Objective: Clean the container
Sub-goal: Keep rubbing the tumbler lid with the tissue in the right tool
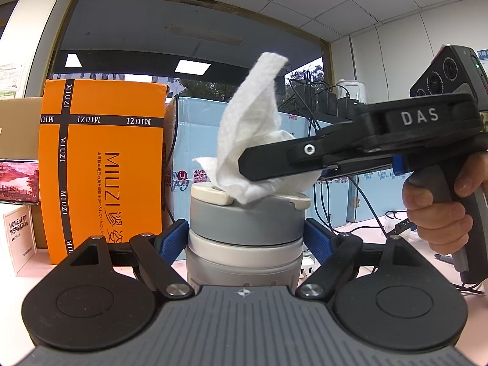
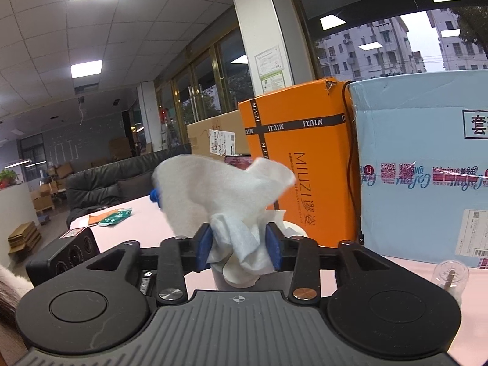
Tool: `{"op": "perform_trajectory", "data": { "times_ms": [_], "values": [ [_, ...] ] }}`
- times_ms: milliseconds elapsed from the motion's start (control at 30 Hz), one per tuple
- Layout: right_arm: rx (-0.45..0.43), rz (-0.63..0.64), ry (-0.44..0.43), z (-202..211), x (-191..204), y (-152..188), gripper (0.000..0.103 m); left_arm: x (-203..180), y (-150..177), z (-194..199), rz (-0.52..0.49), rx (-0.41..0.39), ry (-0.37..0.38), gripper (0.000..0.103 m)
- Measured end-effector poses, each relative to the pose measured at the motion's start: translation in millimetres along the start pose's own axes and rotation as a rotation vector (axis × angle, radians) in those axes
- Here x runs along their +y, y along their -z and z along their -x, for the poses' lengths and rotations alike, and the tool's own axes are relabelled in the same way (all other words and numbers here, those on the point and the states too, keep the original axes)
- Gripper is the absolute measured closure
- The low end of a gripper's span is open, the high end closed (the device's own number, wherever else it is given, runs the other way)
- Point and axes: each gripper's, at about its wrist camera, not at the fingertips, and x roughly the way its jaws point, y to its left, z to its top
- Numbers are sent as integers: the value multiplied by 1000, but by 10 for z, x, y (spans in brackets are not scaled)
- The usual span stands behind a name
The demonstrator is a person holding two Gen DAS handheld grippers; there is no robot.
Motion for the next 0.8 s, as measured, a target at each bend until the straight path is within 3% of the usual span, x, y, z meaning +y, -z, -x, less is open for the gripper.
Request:
{"op": "perform_trajectory", "data": {
  "times_ms": [200,267,367,633,800],
  "values": [
    [-10,27,45,12,-13,8,68,9,1,-1,2,0,1,23],
    [-12,36,60,17,-21,9,82,1,2,1,-2,0,1,23],
    [-15,51,82,23,-32,12,90,-2,1,0,-5,0,1,23],
    [-21,85,134,43,-87,18,90,43,2,-11,17,2,3,23],
    [14,43,2,-97,-99,-14,90,29,-1,-16,4,1,3,23]
  ]
}}
